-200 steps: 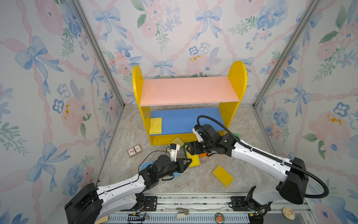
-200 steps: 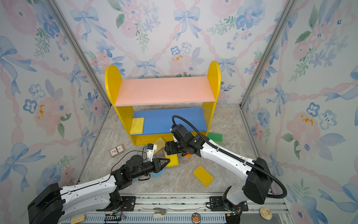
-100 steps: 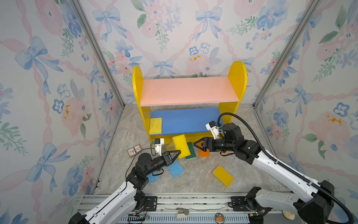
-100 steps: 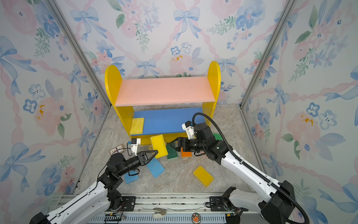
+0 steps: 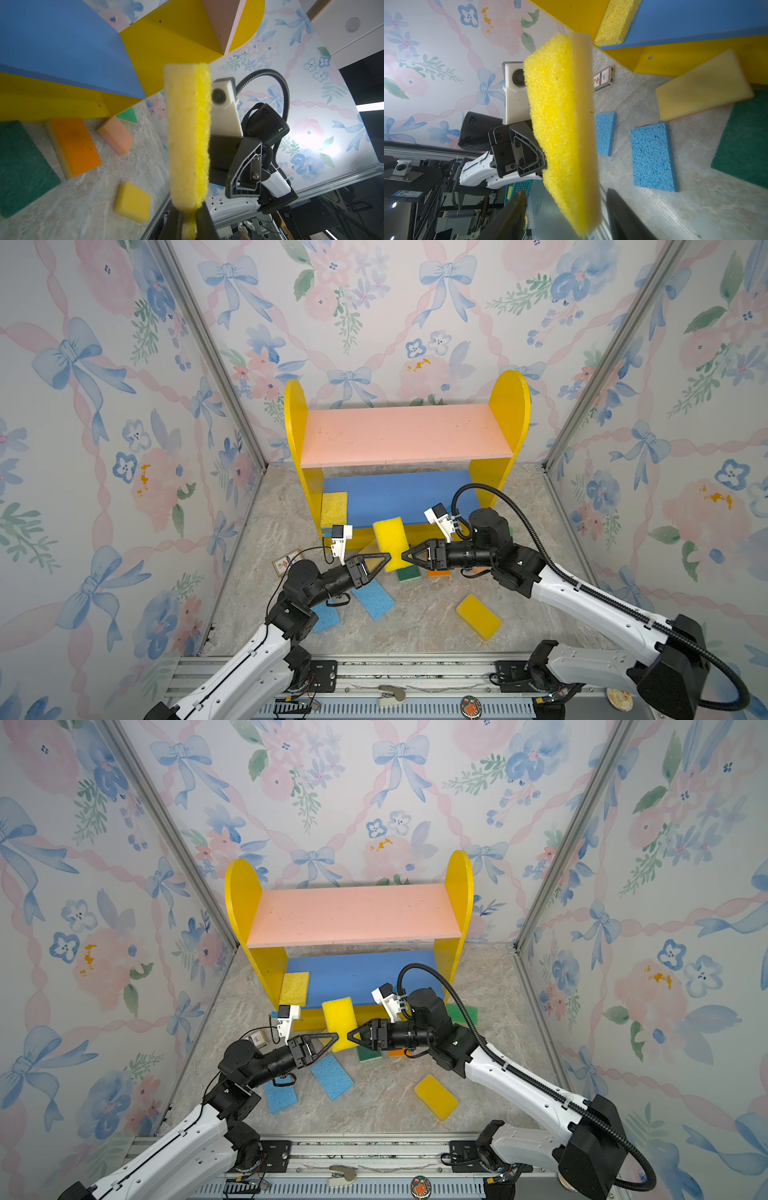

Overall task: Place and organize the cleaning sponges onto the shelf
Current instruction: 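Regrasp the sponge's lower edge with the right gripper while the left holds it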

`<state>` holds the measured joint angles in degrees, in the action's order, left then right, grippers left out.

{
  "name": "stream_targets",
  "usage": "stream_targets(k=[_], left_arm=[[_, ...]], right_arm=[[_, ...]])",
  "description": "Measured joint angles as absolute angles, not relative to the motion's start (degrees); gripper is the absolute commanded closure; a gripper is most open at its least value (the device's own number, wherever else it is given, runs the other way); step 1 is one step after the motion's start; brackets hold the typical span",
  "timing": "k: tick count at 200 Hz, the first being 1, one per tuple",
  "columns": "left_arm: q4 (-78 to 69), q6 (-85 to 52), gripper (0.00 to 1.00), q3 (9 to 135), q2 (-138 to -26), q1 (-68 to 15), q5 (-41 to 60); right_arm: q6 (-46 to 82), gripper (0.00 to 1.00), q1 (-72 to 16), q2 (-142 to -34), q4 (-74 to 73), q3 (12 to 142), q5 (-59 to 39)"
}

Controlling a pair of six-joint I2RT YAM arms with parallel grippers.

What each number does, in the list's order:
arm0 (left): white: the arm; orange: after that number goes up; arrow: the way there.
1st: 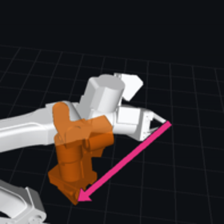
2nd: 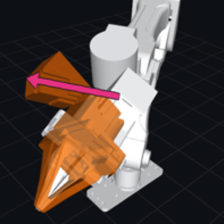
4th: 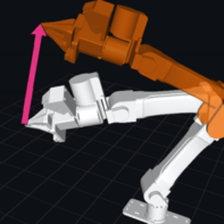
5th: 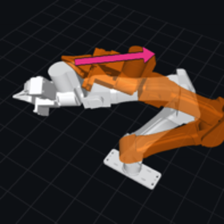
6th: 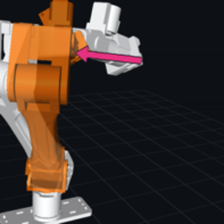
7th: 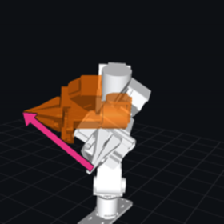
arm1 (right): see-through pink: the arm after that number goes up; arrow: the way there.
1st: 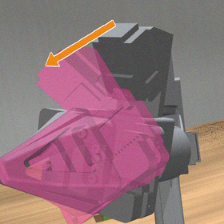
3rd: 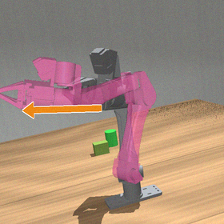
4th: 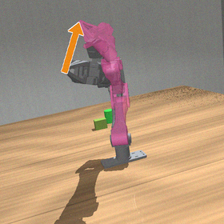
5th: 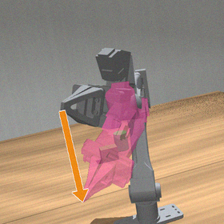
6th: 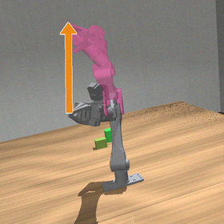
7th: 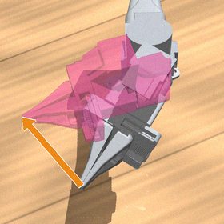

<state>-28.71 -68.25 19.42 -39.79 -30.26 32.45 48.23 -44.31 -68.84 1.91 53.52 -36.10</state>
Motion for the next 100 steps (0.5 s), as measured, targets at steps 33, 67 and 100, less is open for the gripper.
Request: stream_targets(k=[33, 67, 100], left_arm=[[-28.67, -68.73, 0.88, 19.42, -39.46, -28.95, 33.08], [-28.71, -69.3, 0.88, 19.42, -38.54, -28.29, 33.52], [-28.73, -69.32, 0.88, 19.42, -38.54, -28.05, 33.76]], right_arm=[[49.19, 0.58, -44.34, -68.88, 0.73, 53.49, -36.21], [49.84, 0.66, -44.36, -68.88, -0.21, 53.49, -36.23], [50.24, 0.79, -44.38, -69.52, -0.3, 53.49, -36.1]])
